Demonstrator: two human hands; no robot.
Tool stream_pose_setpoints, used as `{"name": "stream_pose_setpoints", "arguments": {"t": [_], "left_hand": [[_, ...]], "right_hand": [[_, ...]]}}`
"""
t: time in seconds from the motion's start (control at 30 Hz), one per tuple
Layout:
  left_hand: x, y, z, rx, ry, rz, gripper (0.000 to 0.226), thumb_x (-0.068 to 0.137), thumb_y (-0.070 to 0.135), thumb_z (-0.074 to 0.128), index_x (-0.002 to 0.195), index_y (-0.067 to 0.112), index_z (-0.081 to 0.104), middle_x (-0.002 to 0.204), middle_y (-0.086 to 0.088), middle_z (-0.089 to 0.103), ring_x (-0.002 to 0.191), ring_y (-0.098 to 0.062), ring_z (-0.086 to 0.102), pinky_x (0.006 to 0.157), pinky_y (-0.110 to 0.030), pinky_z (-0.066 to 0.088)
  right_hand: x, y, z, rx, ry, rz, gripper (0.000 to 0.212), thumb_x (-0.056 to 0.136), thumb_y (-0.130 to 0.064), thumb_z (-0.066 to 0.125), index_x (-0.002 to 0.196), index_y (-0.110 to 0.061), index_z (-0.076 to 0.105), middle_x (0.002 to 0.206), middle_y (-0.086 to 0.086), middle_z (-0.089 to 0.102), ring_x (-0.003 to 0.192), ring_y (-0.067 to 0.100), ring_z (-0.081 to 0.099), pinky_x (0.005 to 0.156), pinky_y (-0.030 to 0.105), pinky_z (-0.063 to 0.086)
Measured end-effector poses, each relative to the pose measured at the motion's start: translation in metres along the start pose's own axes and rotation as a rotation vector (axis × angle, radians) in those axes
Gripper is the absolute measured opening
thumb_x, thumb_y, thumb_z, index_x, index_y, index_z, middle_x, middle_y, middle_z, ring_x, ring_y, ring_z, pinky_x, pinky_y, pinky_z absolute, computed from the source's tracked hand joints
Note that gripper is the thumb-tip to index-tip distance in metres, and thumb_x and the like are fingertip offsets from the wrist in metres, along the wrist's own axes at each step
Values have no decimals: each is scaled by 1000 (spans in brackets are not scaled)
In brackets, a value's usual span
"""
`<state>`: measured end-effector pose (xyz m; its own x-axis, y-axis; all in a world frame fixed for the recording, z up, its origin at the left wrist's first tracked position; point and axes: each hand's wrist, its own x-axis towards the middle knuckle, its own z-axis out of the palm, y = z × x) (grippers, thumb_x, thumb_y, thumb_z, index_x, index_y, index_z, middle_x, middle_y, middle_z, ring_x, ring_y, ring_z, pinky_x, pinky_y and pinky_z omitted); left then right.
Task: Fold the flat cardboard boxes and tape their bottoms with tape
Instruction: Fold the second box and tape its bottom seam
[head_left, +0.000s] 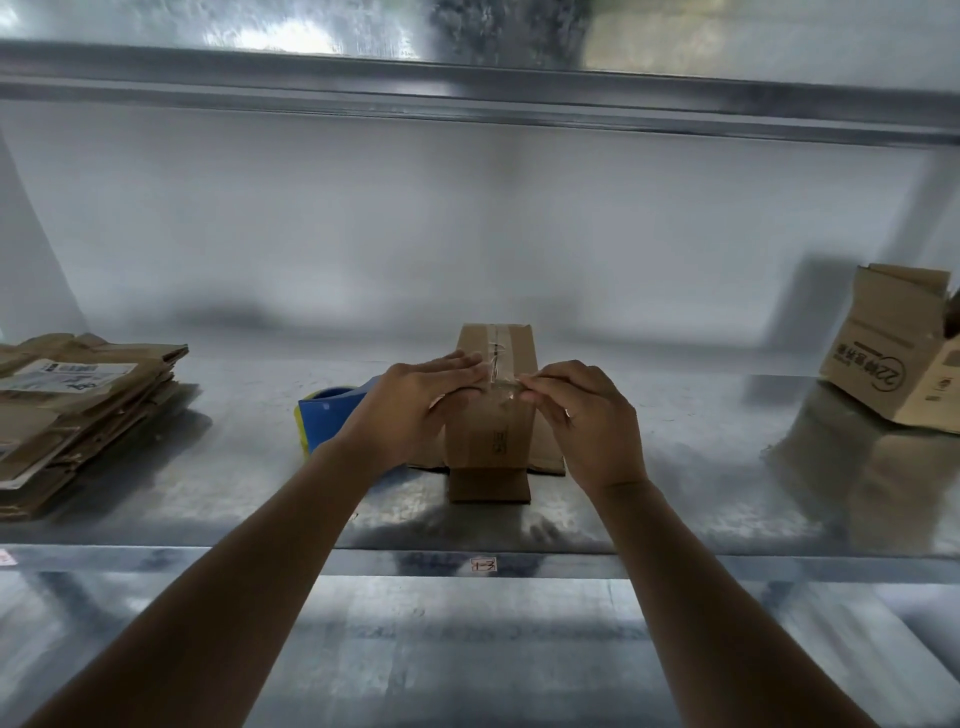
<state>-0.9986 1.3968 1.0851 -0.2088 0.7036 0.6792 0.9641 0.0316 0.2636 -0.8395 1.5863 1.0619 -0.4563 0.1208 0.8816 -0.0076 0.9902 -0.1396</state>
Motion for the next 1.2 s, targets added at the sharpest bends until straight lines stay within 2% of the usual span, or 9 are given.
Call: {"name": "stream_pose_setpoints", "arguments": {"t": [0.2,0.27,0.33,0.43,0.53,0.67,0.9,1.03,1.2], "left_hand": [[3,2,-6,24,-16,-12,37,99,21,70,136,17,68,141,1,63,132,-3,53,113,-8,32],[1,3,-11,31,-10,-54,41,98,31,70,135,16,68,143,0,62,130,-1,53,112,-7,33],[-2,3,-15,80,-53,-102,49,99,42,60,140,16,64,148,-1,57,135,-12,55,115,-18,37],[-8,5,-18,152,-147,-124,53,103,46,46,148,19,56,153,-2,53,136,-24,57,115,-39,46],[-9,4,-20,163,-164,-127,53,104,47,42,148,21,56,153,-2,53,135,-25,58,113,-41,48],[-11,-2,-24,90,-176,-104,52,107,48,42,150,20,54,155,-1,51,139,-21,55,114,-41,48],[-10,-15,-30,126,-184,9,45,104,8,56,148,14,55,153,-5,53,139,-22,53,117,-31,41],[-4,-14,-24,146,-108,29,40,98,3,64,137,9,66,141,-11,64,128,-29,63,110,-43,50],[-2,-11,-23,90,-50,7,39,93,-3,71,131,7,70,134,-10,68,123,-25,66,107,-39,52]], "right_hand": [[5,-17,2,41,-87,-51,32,101,-32,62,127,-17,74,128,-2,71,119,16,64,98,29,57],[4,-18,4,97,-71,1,31,98,-23,68,127,-16,74,128,-1,73,121,15,67,102,32,57],[3,-15,4,133,-45,26,32,94,-12,74,126,-14,75,127,0,73,121,16,68,104,34,56],[1,-12,4,132,-60,11,34,91,-5,76,125,-14,75,127,1,73,123,17,66,105,36,55],[1,-12,7,136,-70,3,38,88,-1,78,124,-11,74,127,3,72,123,17,66,105,35,54],[0,-11,5,300,-9,100,37,93,-5,74,130,-7,70,130,6,70,126,11,63,108,26,51],[-4,0,-2,444,-105,152,36,100,-9,64,136,-7,66,138,-6,64,131,3,59,110,25,48],[-5,-1,-3,484,-96,174,36,99,-16,62,132,-5,68,134,-4,66,129,4,60,109,23,48],[-5,-1,1,639,-25,374,35,91,-3,75,125,-8,73,122,-3,75,115,11,71,101,34,57]]}}
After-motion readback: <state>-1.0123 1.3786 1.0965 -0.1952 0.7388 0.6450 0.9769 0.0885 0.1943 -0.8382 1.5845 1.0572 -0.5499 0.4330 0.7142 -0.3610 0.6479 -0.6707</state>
